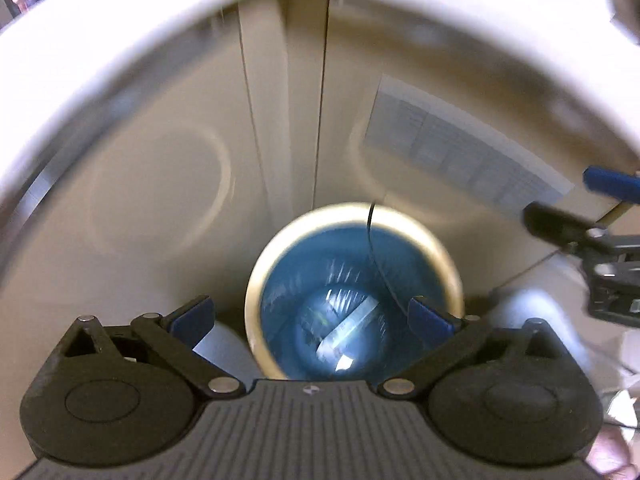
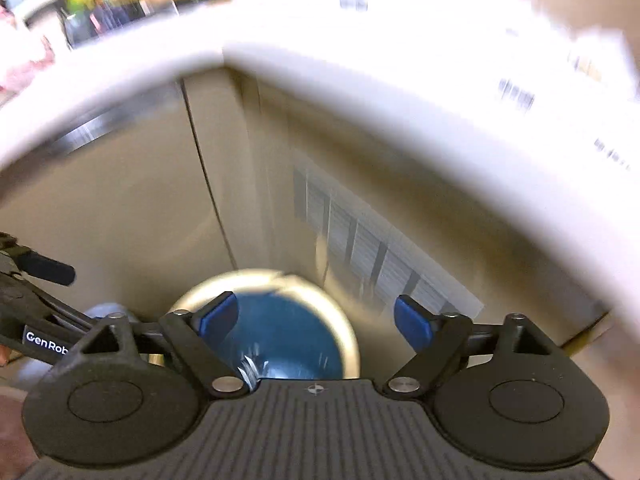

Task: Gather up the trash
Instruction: 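Open the left tool dropping the ring while the right tool drops the box into the bin, then raise both empty tools back up toward the trash on the grey mat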

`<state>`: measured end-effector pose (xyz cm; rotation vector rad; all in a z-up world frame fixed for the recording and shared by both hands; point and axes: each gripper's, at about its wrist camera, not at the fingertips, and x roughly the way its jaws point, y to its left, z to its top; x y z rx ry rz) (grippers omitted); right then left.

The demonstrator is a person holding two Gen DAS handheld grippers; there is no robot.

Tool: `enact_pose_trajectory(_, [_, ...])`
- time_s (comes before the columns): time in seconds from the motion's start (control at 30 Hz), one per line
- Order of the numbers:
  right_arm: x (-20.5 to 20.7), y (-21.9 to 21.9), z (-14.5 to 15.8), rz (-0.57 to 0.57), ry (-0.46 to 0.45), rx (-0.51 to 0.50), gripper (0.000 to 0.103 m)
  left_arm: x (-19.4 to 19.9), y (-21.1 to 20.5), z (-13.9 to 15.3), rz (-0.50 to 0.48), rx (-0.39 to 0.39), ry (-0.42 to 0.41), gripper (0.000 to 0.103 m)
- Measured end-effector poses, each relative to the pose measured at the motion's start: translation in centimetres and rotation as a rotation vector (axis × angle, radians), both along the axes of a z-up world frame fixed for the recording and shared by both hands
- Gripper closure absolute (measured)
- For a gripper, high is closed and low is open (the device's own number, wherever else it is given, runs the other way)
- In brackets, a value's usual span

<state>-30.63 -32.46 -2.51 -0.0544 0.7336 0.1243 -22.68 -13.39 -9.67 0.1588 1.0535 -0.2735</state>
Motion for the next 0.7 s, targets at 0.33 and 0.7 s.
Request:
enact_pose_trajectory(0.33, [-10.0,-3.8,12.1,0.148,-0.535,-0.319,0.000,-3.7,2.4,9.5,0.029,-0.104,-0.249,0.000])
enact_pose_trajectory(0.7, [-17.9,-7.1,17.3,0.179,-0.623,-0.328,0.000,-3.6,2.1,11.0,0.029,-0.104,-0.328,0.000])
